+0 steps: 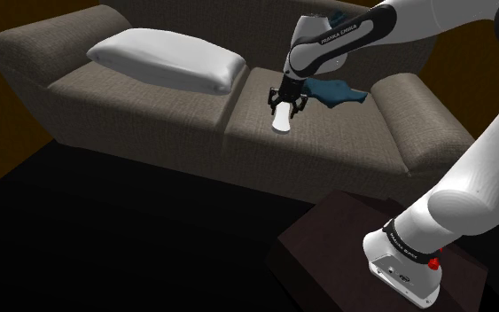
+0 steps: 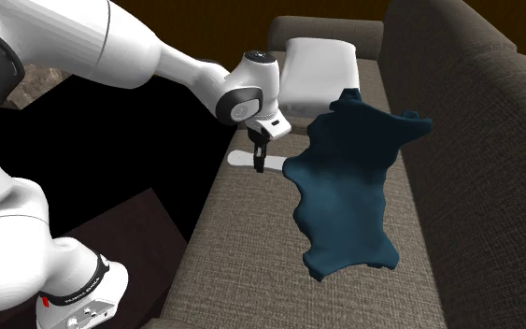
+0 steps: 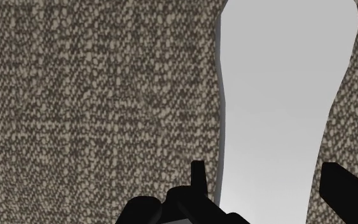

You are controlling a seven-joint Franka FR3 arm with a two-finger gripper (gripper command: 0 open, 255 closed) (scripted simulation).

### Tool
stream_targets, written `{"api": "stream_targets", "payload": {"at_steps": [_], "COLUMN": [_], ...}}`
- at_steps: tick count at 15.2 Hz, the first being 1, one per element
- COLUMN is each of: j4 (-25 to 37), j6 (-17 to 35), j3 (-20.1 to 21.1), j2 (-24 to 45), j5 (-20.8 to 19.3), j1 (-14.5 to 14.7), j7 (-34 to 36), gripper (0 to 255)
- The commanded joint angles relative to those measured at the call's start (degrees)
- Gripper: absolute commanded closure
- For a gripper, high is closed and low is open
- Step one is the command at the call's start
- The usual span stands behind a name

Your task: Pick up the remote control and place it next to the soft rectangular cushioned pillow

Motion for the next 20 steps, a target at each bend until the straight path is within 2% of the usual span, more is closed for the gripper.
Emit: {"api": "stream_targets", "payload": {"at_steps": [1,3,20], "j4": [0.0,0.0,6.1], "j6": [0.0,0.0,-12.3], "j3": [0.0,0.0,0.0], "j2": [0.0,0.0,-6.3], "j5": [0.0,0.0,0.4], "j1": [0.0,0.0,-0.1], "j7": [0.0,0.0,-0.2], "gripper": [255,255,255]}}
